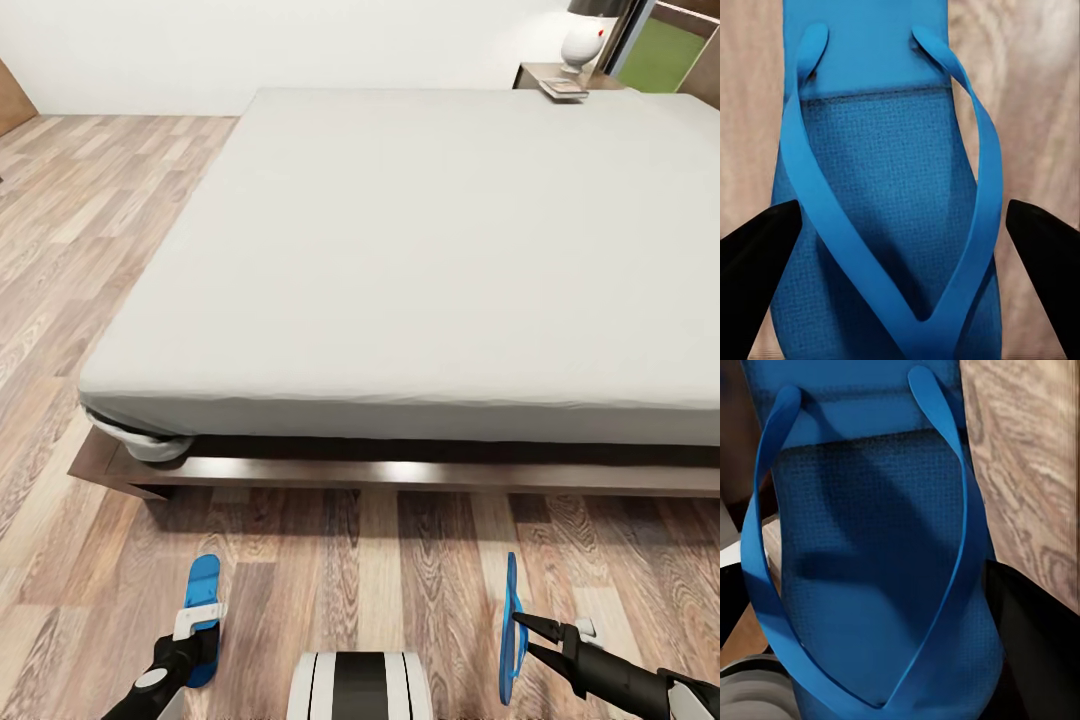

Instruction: In the bedroom, move the book from the bed onto either nightstand, and place the two sandals side by side next to the bed.

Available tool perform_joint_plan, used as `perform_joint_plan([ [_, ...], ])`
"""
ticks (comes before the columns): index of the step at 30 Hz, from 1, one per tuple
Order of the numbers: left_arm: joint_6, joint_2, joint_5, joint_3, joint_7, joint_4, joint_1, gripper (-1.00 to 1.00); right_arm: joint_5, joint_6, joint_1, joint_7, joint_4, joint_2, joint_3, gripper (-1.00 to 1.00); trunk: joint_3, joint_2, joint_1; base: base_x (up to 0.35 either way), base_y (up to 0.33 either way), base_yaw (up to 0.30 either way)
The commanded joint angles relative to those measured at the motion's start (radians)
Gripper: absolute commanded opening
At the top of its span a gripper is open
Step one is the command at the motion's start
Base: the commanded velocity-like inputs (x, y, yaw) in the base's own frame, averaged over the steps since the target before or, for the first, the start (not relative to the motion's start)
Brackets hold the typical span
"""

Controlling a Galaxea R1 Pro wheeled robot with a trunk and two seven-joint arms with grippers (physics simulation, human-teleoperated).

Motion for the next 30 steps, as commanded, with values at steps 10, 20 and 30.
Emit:
perform_joint_plan([
  [10,-0.005,0.001,0.009,-0.009,0.006,0.0,0.0,-1.0,-0.009,0.006,0.0,0.0,0.0,-0.001,0.003,-1.0,-0.032,-0.002,0.003,0.0,0.0,0.0],
  [20,-0.007,0.001,0.009,-0.01,0.006,0.0,0.0,-1.0,-0.009,0.006,0.0,0.0,0.0,-0.001,0.003,-1.0,-0.032,-0.002,0.003,0.0,0.0,0.0],
  [30,-0.006,0.001,0.009,-0.009,0.006,0.0,0.0,-1.0,-0.009,0.006,0.0,0.0,0.0,-0.001,0.003,-1.0,-0.032,-0.002,0.003,0.0,0.0,0.0],
])
